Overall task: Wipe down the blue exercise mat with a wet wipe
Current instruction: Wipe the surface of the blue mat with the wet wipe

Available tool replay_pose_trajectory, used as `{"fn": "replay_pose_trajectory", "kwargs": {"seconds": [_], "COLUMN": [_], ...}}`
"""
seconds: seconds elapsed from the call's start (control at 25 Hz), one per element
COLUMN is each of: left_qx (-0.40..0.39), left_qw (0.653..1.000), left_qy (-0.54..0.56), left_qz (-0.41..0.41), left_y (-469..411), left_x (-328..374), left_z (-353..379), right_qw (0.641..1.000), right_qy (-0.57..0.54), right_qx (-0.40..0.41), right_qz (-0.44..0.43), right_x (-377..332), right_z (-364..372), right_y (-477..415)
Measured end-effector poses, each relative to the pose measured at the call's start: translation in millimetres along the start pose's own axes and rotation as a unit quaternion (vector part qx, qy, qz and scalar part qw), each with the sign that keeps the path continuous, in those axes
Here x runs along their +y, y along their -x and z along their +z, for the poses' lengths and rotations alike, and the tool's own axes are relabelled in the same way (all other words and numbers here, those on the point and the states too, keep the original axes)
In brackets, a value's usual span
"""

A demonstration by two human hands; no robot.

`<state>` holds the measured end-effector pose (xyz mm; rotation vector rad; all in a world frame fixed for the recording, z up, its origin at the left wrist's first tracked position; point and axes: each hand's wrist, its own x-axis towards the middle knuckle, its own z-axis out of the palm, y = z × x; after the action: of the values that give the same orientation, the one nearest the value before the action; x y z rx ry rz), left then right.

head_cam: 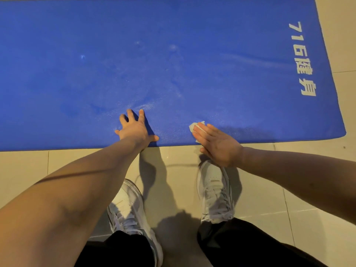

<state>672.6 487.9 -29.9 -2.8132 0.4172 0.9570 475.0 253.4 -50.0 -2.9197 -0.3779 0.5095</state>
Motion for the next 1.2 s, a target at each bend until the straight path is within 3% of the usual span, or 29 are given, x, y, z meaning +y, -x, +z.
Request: {"fn": "replay_pose_trajectory", "kwargs": {"seconds": [0.2,0.36,0.56,0.76,0.92,1.04,1.2], "left_qx": [-0.001,0.006,-0.001,-0.004,0.021,-0.015,0.002], "left_qw": [1.0,1.0,1.0,0.998,0.999,0.999,0.999], "left_qy": [-0.004,-0.008,-0.025,-0.057,-0.038,0.012,0.028], "left_qz": [-0.001,-0.004,0.002,0.029,-0.024,-0.03,-0.037], "left_y": [-4.4,-3.9,-1.5,-2.1,-6.8,-9.9,-11.5], "left_x": [1.6,1.4,-1.4,-12.9,-26.3,-30.8,-36.8], "left_z": [-0.3,-2.2,-4.1,-19.1,-17.2,-14.7,-15.8], "right_qw": [0.998,0.999,0.999,0.999,0.996,0.997,0.999], "right_qy": [-0.028,-0.029,-0.021,-0.013,-0.03,-0.065,-0.012], "right_qx": [0.036,0.003,0.029,0.02,0.07,0.02,0.032], "right_qz": [0.038,0.019,-0.037,0.021,0.04,0.023,0.005], "right_x": [-47.1,-68.7,-21.8,9.1,-37.8,-82.9,-102.6], "right_z": [12.7,12.0,7.4,0.8,8.5,2.9,1.5], "right_y": [-36.4,-69.2,-39.0,-3.3,-38.8,-83.3,-99.5]}}
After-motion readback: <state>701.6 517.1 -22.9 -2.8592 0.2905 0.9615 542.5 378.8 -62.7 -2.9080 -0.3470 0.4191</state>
